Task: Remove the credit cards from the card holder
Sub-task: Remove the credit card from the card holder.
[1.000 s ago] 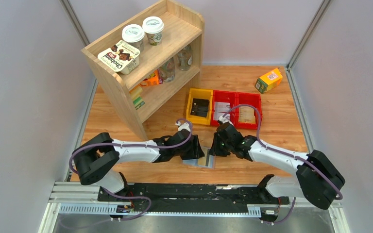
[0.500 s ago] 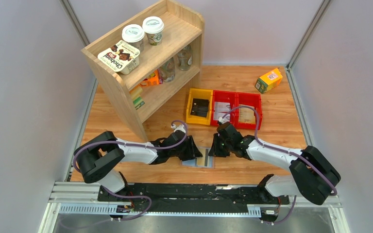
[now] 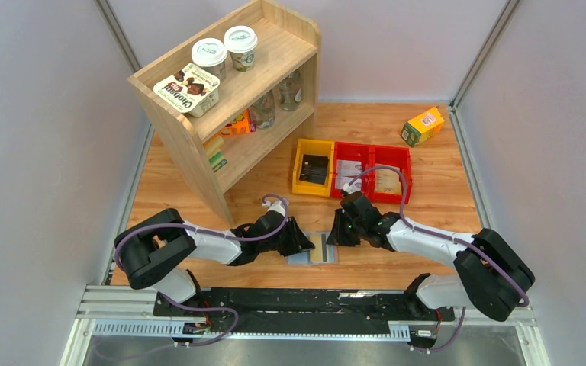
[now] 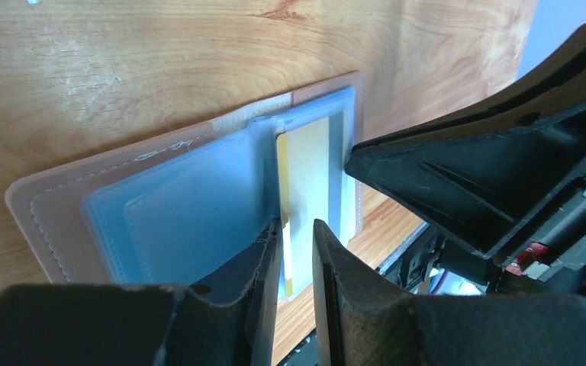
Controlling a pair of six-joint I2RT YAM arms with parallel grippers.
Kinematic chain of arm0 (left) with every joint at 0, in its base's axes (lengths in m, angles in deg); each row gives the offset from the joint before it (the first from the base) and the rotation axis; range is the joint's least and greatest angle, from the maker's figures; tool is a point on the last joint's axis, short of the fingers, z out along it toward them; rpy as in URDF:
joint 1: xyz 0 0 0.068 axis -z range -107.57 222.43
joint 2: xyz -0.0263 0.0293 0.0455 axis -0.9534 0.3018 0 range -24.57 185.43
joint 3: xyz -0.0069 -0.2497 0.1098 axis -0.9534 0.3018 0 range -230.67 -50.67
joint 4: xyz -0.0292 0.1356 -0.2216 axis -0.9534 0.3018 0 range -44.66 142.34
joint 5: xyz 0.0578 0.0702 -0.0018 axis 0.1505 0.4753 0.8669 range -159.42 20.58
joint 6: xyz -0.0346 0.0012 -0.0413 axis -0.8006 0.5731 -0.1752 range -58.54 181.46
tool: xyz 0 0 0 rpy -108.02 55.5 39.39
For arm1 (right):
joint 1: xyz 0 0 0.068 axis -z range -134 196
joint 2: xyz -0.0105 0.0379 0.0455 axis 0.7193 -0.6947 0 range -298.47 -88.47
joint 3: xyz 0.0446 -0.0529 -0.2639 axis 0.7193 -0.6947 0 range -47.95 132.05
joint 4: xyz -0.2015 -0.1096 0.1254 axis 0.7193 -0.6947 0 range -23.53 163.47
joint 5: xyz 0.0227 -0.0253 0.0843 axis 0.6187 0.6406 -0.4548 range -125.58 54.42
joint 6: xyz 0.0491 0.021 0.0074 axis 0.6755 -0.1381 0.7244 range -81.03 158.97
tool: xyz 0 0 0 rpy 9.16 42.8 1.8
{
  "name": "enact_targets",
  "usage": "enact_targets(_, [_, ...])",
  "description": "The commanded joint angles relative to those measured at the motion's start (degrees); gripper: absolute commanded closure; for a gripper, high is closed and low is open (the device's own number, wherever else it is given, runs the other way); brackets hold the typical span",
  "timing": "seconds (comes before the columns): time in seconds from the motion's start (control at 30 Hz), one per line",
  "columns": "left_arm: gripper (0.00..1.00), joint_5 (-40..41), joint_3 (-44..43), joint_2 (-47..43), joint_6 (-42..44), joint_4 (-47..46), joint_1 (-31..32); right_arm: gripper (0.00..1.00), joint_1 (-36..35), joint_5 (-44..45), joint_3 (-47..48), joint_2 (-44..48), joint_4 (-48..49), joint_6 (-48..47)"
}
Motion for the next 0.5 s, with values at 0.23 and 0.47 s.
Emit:
enact_targets(0.23, [0.73, 0.76, 0.71, -4.99, -0.10, -5.91, 0.07, 0.88, -0.04, -1.58, -0.35, -0.61, 2.89, -0.18])
enact_targets(0.47, [0.77, 0.15, 0.45, -3.68, -0.10, -7.05, 0.07, 0.87, -0.04, -1.85, -0.53, -0.61, 3.33, -0.09])
